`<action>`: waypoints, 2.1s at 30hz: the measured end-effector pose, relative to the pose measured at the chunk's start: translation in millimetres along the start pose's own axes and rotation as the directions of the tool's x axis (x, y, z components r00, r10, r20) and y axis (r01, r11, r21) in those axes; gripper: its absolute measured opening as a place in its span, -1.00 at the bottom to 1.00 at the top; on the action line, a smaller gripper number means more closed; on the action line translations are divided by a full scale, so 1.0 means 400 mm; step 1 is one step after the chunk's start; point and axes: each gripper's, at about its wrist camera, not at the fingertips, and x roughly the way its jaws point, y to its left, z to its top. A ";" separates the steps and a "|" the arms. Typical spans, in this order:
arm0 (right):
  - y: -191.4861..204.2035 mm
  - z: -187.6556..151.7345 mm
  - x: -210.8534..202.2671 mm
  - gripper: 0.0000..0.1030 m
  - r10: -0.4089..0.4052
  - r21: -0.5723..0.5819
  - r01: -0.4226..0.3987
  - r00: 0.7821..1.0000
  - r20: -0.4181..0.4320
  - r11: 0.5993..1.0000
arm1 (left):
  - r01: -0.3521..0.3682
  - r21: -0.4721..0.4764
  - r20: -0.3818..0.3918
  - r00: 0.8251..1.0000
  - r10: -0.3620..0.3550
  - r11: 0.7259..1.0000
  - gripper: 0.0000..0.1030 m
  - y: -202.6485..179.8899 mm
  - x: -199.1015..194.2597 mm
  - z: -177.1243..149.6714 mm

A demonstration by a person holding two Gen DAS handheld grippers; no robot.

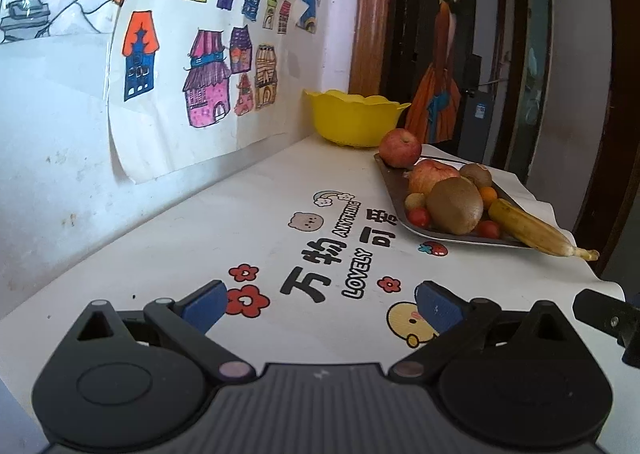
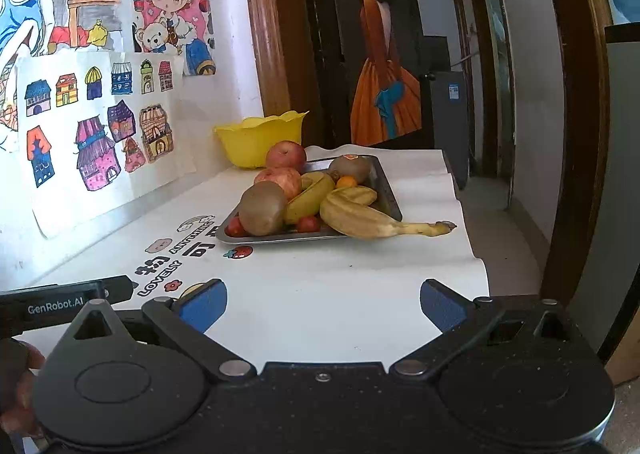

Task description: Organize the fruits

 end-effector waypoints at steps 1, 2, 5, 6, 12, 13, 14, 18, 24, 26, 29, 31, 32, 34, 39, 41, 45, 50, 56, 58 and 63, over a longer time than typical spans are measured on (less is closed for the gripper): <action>-0.001 -0.001 0.000 0.99 -0.001 0.003 0.001 1.000 0.001 1.000 | -0.003 0.000 0.003 1.000 0.003 1.000 0.99 0.000 -0.001 -0.001; -0.002 -0.001 -0.001 0.99 -0.002 0.007 0.002 1.000 0.003 1.000 | -0.005 -0.002 0.005 1.000 0.005 1.000 0.99 0.000 -0.001 -0.002; -0.003 -0.003 -0.006 0.99 -0.002 0.012 0.002 1.000 0.013 1.000 | -0.006 -0.007 0.012 1.000 0.006 1.000 0.99 0.003 -0.004 -0.004; -0.003 -0.004 -0.008 0.99 0.000 0.012 0.000 1.000 0.018 1.000 | -0.007 -0.007 0.015 1.000 0.007 1.000 0.99 0.003 -0.005 -0.004; -0.006 -0.006 -0.009 0.99 0.020 0.013 -0.021 1.000 0.020 1.000 | -0.016 0.004 0.031 0.999 0.015 1.000 0.99 -0.002 -0.010 -0.007; -0.006 -0.006 -0.009 0.99 0.024 0.013 -0.024 1.000 0.019 1.000 | -0.017 0.006 0.030 0.999 0.017 1.000 0.99 -0.002 -0.010 -0.007; -0.006 -0.007 -0.010 0.99 0.027 0.015 -0.027 0.999 0.020 1.000 | -0.019 0.007 0.029 0.999 0.018 1.000 0.99 -0.003 -0.010 -0.007; -0.011 -0.007 -0.010 0.99 0.034 0.027 -0.035 0.999 0.021 0.999 | -0.021 0.010 0.028 0.999 0.021 1.000 0.99 -0.003 -0.009 -0.007; -0.013 -0.007 -0.009 0.99 0.035 0.034 -0.035 0.999 0.019 0.999 | -0.025 0.018 0.031 0.999 0.024 1.000 0.99 -0.005 -0.008 -0.006; -0.015 -0.007 -0.009 0.99 0.037 0.040 -0.038 0.999 0.018 0.998 | -0.024 0.019 0.028 0.999 0.023 1.000 0.99 -0.005 -0.007 -0.005; -0.018 -0.007 -0.006 0.99 0.039 0.050 -0.040 0.999 0.013 0.998 | -0.023 0.015 0.029 0.999 0.023 1.000 0.99 -0.003 -0.008 -0.006; -0.020 -0.007 -0.006 0.99 0.041 0.057 -0.042 0.999 0.011 0.997 | -0.022 0.013 0.029 0.999 0.022 1.000 0.99 -0.002 -0.008 -0.006; -0.022 -0.006 -0.005 0.99 0.042 0.061 -0.043 0.999 0.010 0.997 | -0.022 0.011 0.028 0.999 0.022 1.000 0.99 -0.002 -0.008 -0.006; -0.024 -0.006 -0.005 0.99 0.045 0.067 -0.046 0.999 0.010 0.997 | -0.024 0.010 0.029 0.999 0.024 1.000 0.99 -0.002 -0.008 -0.006; -0.025 -0.006 -0.005 0.99 0.050 0.067 -0.051 0.999 0.012 0.996 | -0.028 0.010 0.035 0.999 0.028 1.000 0.99 -0.002 -0.008 -0.007; -0.024 -0.006 -0.007 0.99 0.051 0.067 -0.052 0.999 0.015 0.996 | -0.029 0.014 0.038 0.999 0.029 0.999 0.99 -0.003 -0.008 -0.007; -0.022 -0.007 -0.009 0.99 0.051 0.065 -0.052 0.998 0.020 0.997 | -0.031 0.019 0.037 0.999 0.030 0.999 0.99 -0.005 -0.010 -0.009; -0.022 -0.008 -0.009 0.99 0.051 0.063 -0.052 0.998 0.021 0.997 | -0.030 0.027 0.039 0.999 0.029 0.999 0.99 -0.007 -0.011 -0.009; -0.023 -0.009 -0.012 0.99 0.055 0.072 -0.056 0.998 0.026 0.996 | -0.032 0.029 0.040 0.999 0.031 0.999 0.99 -0.008 -0.010 -0.008; -0.024 -0.009 -0.011 0.99 0.056 0.075 -0.057 0.998 0.027 0.996 | -0.034 0.031 0.039 0.999 0.032 0.999 0.99 -0.009 -0.010 -0.008; -0.025 -0.009 -0.011 0.99 0.056 0.077 -0.058 0.998 0.029 0.995 | -0.034 0.033 0.039 0.999 0.033 0.999 0.99 -0.009 -0.011 -0.009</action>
